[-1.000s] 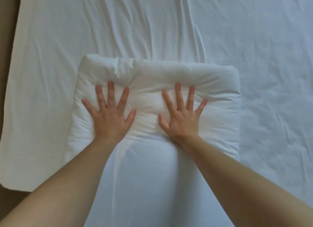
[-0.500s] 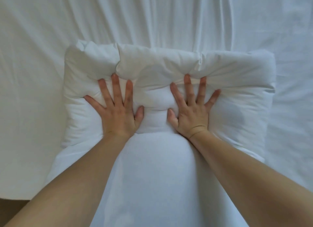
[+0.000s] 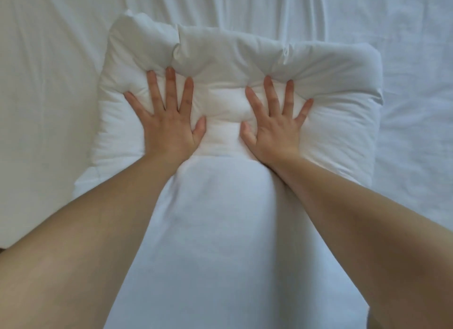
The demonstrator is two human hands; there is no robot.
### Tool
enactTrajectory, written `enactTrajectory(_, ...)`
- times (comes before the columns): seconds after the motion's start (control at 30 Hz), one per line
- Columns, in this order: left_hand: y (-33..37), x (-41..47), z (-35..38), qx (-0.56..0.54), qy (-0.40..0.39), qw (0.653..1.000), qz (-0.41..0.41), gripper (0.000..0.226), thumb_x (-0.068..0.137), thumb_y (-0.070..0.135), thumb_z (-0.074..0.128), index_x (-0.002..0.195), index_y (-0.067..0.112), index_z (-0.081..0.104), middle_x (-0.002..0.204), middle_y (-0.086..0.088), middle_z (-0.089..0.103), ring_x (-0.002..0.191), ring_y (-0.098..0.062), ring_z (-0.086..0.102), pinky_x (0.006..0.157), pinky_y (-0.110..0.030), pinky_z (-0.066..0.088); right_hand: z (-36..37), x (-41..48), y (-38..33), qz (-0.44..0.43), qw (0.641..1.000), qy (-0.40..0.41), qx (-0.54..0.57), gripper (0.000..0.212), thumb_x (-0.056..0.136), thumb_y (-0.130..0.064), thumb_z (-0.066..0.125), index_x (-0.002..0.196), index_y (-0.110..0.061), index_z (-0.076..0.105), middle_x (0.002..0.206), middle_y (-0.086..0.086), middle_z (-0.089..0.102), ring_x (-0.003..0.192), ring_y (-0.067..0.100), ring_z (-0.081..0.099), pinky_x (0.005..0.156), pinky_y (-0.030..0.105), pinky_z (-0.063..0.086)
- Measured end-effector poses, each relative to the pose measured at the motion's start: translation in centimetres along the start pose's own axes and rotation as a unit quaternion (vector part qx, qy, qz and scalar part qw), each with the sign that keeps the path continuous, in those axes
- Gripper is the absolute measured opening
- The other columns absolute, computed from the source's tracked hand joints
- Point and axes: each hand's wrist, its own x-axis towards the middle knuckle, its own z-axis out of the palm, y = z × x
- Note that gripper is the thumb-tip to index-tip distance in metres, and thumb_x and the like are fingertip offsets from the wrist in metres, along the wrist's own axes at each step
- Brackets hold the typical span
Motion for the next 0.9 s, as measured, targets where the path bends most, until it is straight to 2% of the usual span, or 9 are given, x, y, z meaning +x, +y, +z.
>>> enactTrajectory(0.1,-0.9,-3.4,-2.8,-0.018,-0.013,0.999,0.036,0.075,0.093,0.058,0.023,0.155,0.019,0.004,0.162,-0.011,-0.003,0.148,-0.037,-0.005,0.108,-0.074,0.003,-3.1,-2.9,0.0,-0.009,1.0,-0.025,0.004,0.072,0.086,-0.062,0.024,0.153,-0.04,0.013,0.164,-0.001,0.001,0.149,0.038,-0.007,0.109,0.072,-0.003)
enactTrajectory(0.23,-1.9,-13.0,-4.9,-0.034,-0.039,0.995,0.089,0.073,0.091,0.056,0.018,0.155,0.022,0.013,0.163,-0.009,0.006,0.149,-0.032,0.002,0.108,-0.073,0.003,-6.0,-10.0,-0.5,-0.026,0.998,-0.044,0.024,0.074,0.086,-0.062,0.025,0.155,-0.038,0.01,0.165,0.003,0.0,0.149,0.036,-0.006,0.11,0.072,-0.002)
enactTrajectory(0.3,-2.1,-17.3,-5.1,-0.035,-0.053,0.995,0.079,0.075,0.089,0.06,0.018,0.155,0.024,0.015,0.163,-0.007,0.006,0.149,-0.033,0.001,0.106,-0.075,0.002,-6.2,-14.2,-1.1,-0.019,0.997,-0.062,0.029,0.074,0.086,-0.063,0.025,0.154,-0.04,0.009,0.165,0.001,-0.003,0.149,0.035,-0.009,0.11,0.072,-0.002)
enactTrajectory(0.43,-1.9,-22.4,-3.9,-0.033,-0.062,0.997,0.039,0.085,0.084,0.073,0.019,0.156,0.029,0.004,0.163,-0.007,-0.009,0.148,-0.036,-0.008,0.102,-0.079,0.004,-4.9,-20.9,-2.2,-0.014,0.997,-0.075,0.026,0.075,0.086,-0.064,0.031,0.154,-0.041,0.007,0.164,0.003,-0.004,0.149,0.037,-0.011,0.108,0.074,-0.002)
enactTrajectory(0.63,-0.1,-19.4,1.9,-0.01,-0.045,0.999,-0.007,0.087,0.084,0.075,0.021,0.15,0.032,-0.016,0.16,-0.01,-0.02,0.146,-0.038,-0.016,0.1,-0.08,0.009,0.5,-18.4,-2.2,0.004,0.998,-0.056,-0.033,0.075,0.085,-0.064,0.031,0.153,-0.042,0.01,0.164,0.006,-0.006,0.147,0.042,-0.011,0.105,0.076,-0.004)
enactTrajectory(0.77,0.2,-16.5,5.1,-0.002,-0.034,0.999,-0.009,0.085,0.085,0.074,0.022,0.153,0.031,-0.007,0.16,-0.012,-0.017,0.146,-0.04,-0.013,0.098,-0.082,0.009,3.3,-16.5,-2.7,0.018,0.997,-0.042,-0.054,0.076,0.083,-0.063,0.03,0.153,-0.042,0.011,0.164,0.007,-0.008,0.147,0.043,-0.011,0.104,0.077,-0.006)
enactTrajectory(0.9,0.3,-16.8,4.8,0.006,-0.032,0.999,-0.007,0.084,0.086,0.074,0.017,0.153,0.031,-0.009,0.16,-0.012,-0.018,0.146,-0.039,-0.013,0.1,-0.081,0.009,3.0,-16.6,-2.4,0.012,0.997,-0.047,-0.054,0.075,0.085,-0.063,0.027,0.153,-0.042,0.006,0.163,0.006,-0.013,0.146,0.042,-0.015,0.104,0.076,-0.008)
